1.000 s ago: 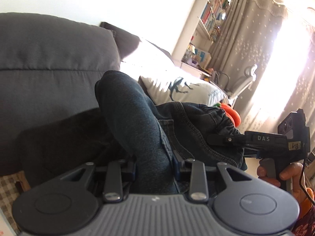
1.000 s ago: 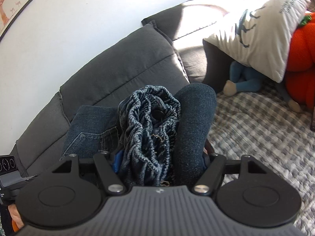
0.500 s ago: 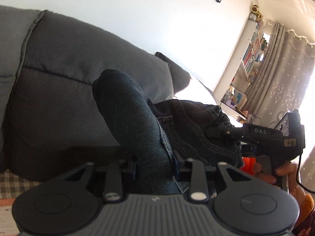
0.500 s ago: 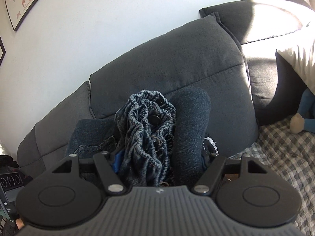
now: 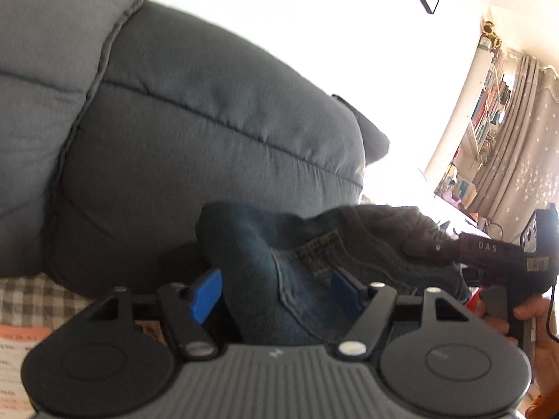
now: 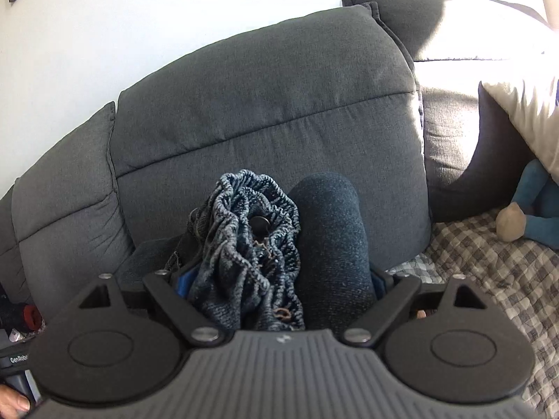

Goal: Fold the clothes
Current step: 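Lower the jeans onto the clothes stack and open both grippers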

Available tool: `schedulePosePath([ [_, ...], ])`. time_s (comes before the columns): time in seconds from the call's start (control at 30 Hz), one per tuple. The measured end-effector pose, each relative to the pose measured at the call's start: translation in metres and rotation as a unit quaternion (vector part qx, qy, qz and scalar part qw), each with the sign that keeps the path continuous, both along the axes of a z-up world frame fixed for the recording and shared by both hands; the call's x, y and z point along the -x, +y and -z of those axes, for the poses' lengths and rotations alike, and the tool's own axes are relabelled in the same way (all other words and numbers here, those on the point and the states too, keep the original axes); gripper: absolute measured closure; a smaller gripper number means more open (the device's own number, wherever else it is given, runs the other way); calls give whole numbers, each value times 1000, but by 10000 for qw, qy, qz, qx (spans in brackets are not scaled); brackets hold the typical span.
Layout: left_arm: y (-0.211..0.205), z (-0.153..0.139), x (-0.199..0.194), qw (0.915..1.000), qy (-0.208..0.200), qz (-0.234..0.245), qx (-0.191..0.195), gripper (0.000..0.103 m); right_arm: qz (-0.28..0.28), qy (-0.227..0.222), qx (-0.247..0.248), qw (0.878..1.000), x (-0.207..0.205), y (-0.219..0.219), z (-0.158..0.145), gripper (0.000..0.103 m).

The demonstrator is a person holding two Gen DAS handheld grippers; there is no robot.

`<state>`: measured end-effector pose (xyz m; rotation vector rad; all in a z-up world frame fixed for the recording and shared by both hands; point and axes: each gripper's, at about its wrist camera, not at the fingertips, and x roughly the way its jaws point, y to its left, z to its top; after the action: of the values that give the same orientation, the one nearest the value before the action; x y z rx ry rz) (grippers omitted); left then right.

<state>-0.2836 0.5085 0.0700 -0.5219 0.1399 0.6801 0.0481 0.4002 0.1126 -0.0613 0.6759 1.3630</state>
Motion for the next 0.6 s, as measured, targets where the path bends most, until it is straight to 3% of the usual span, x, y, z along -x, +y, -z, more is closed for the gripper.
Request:
schedulePosePath([
  [0.1, 3, -20, -3, 9995, 13, 33, -304, 28, 66, -43, -104, 9999, 4, -5, -7, 11],
  [0.23, 16, -25, -26, 9990, 197, 212, -348, 28, 177, -257, -330, 9990, 14, -25, -22, 9],
  [0.37, 24, -4, -50, 9966, 761, 309, -96, 27, 304, -324, -489, 9978, 19, -53, -31, 7],
  [0.5, 10, 5, -62, 9902, 1314, 49, -469, 25, 460, -420, -529, 9967, 25, -77, -31, 5],
  [0.6, -9, -6, -53, 9925, 1164, -22, -370, 23, 523, -459, -545, 9961, 33, -93, -26, 4],
])
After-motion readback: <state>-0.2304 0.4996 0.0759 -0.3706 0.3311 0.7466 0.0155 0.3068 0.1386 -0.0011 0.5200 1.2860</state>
